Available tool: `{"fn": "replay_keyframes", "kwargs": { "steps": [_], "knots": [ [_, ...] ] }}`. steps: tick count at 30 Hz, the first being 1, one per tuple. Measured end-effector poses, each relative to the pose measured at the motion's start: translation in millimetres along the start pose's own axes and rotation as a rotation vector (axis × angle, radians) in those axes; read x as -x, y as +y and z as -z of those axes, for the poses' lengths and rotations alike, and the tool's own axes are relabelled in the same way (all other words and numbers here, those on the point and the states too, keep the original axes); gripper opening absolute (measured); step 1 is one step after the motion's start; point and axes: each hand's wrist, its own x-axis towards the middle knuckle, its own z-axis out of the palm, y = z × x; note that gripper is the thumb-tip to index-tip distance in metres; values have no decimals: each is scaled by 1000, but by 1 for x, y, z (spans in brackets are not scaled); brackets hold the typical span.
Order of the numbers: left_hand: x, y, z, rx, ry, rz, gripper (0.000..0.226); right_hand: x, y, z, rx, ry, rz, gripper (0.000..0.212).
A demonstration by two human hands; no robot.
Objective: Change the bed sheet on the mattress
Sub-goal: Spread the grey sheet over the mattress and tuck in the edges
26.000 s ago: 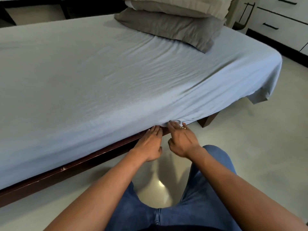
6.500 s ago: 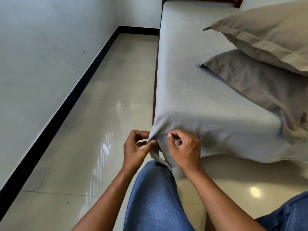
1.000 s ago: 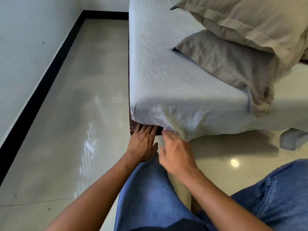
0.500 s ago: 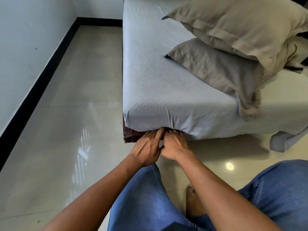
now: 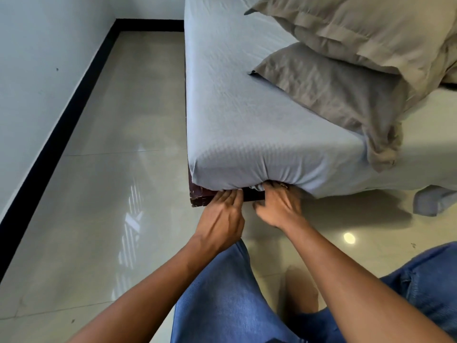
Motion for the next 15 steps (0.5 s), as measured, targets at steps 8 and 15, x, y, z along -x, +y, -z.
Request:
{"fn": "replay_keyframes", "kwargs": {
  "steps": [8,15],
  "knots": [
    [-4,-5,-19,-48,-72,65,78,54,-2,7,-46,153,232,57],
    [14,-42,10,154,28,-112,53,-2,-33,-4,61,-147,161,69]
  ]
}}
